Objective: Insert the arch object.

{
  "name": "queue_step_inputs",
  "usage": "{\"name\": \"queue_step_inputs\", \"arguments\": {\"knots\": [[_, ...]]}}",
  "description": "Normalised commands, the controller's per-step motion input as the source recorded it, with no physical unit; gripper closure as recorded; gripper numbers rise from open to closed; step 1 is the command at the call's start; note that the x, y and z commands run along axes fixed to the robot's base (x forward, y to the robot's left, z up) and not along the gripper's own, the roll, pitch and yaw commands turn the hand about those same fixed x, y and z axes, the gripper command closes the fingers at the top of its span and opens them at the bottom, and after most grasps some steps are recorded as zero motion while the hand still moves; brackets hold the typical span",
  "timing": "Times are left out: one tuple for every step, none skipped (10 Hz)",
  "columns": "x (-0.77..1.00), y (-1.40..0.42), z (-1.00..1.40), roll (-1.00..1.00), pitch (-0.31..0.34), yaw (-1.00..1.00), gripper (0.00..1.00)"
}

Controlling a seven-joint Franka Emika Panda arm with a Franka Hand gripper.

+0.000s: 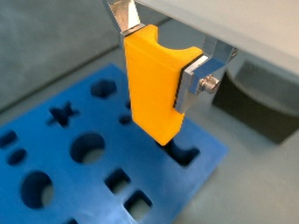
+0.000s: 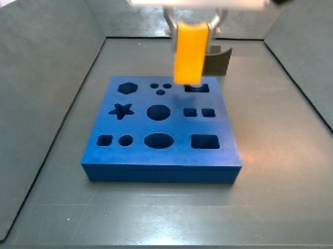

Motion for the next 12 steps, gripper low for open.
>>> {"name": "queue_step_inputs", "arguments": {"knots": [[0.29,0.0,-0.42,0.11,-0.034,-0.01,1.0],[0.27,0.02,-0.29,0.18,0.0,-0.02,1.0],[0.29,0.02,-0.27,0.22,0.027,-0.04,1.0],[0.32,0.05,-0.32,0.21,0.037,-0.05,1.0],[0.2,0.07,-0.37,0.2,0.0,-0.05,1.0],[0.0,0.09,-0.36,0.21,0.0,0.0,1.0],[0.0,0.06,-0.42,0.14,-0.019,0.0,1.0],[-0.24,0.04,-0.46,0.09,-0.063,0.0,1.0],[-0.27,0.0,-0.41,0.03,-0.069,0.0,1.0],[-0.31,0.0,-0.38,0.01,-0.053,0.0,1.0],[-0.27,0.0,-0.43,0.0,-0.05,0.0,1.0],[0.0,0.0,-0.67,0.0,-0.086,0.0,1.0]]}}
